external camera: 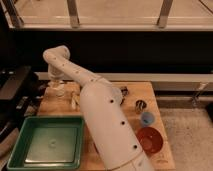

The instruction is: Place fork in paper cup

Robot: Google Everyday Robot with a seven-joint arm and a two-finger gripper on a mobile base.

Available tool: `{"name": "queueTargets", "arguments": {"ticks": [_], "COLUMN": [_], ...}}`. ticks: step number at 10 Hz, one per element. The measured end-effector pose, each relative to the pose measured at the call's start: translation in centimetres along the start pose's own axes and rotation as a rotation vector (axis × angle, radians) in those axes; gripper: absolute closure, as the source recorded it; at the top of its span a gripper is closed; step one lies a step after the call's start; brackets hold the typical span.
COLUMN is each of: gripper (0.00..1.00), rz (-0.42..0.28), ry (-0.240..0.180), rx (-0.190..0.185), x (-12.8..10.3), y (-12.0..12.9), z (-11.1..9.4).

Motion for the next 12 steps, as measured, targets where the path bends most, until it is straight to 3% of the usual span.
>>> {"name": "queueTargets", "arguments": {"ticks": [1,7,10,12], "gripper": [0.28,0.28,0.28,0.28], "rz": [0.007,0.039,0.070,0.111], "ry": [0.005,0.032,0.051,0.066], "rx": [-0.003,-0.008,0.020,0.066], "x": [0.2,1.5,3.1,5.5], "y": [0.1,0.5,0.1,-0.5], "z": [0.0,-0.3,-1.7,-4.4]}}
